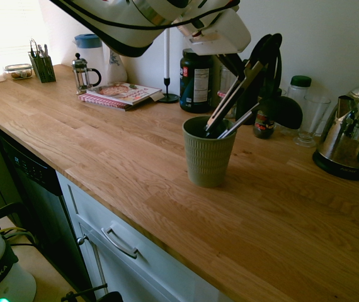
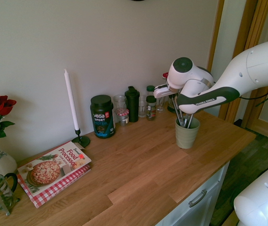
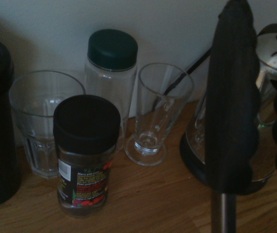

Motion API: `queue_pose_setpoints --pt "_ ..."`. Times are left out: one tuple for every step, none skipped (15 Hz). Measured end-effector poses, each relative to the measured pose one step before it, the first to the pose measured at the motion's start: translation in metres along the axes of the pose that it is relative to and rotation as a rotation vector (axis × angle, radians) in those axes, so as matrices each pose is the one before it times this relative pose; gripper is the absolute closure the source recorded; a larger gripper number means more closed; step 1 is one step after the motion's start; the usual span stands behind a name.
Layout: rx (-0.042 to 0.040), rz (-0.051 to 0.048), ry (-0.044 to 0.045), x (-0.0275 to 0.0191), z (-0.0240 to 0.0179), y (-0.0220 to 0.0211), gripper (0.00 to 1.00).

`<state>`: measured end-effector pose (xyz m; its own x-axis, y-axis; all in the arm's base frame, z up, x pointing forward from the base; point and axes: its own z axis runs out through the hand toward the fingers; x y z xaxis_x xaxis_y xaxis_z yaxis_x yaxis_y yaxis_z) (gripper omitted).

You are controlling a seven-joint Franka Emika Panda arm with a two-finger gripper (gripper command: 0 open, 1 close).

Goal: Put the tongs back in the holder

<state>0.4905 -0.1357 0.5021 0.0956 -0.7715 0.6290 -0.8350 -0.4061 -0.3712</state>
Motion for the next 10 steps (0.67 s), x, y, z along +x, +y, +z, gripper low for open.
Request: queue_pose_setpoints --pt "-0.00389 -0.00303 -0.00261 -0.00447 0.00262 0.00343 1.0" --pt "-0.0058 -0.0058 -0.00494 -0.00536 0.0028 0.00356 1.0" --pt "-0.00619 -0.00514 -0.00482 -0.00447 0.00244 0.00314 1.0" --pt "-0.0041 -0.00647 -0.00077 -0.00321 0.00163 0.00211 1.0" --pt "-0.00167 -0.00249 -0.00012 -0.00116 0.00059 0.00083 1.0" --pt "-0.00145 -0.00068 -0.00124 -0.00075 0.00048 0.00064 0.0" --pt "-0.00199 -0.00055 -0.0015 -0.00067 0.00065 0.0009 0.0" --pt "-0.00208 -0.00014 -0.00115 -0.0003 0.00068 0.00103 0.0" --pt "-0.00178 -0.00002 -0.00097 -0.00025 0.00072 0.00119 0.0" --pt "0.00342 -0.00093 -0.00037 -0.00013 0.0002 0.00109 0.0"
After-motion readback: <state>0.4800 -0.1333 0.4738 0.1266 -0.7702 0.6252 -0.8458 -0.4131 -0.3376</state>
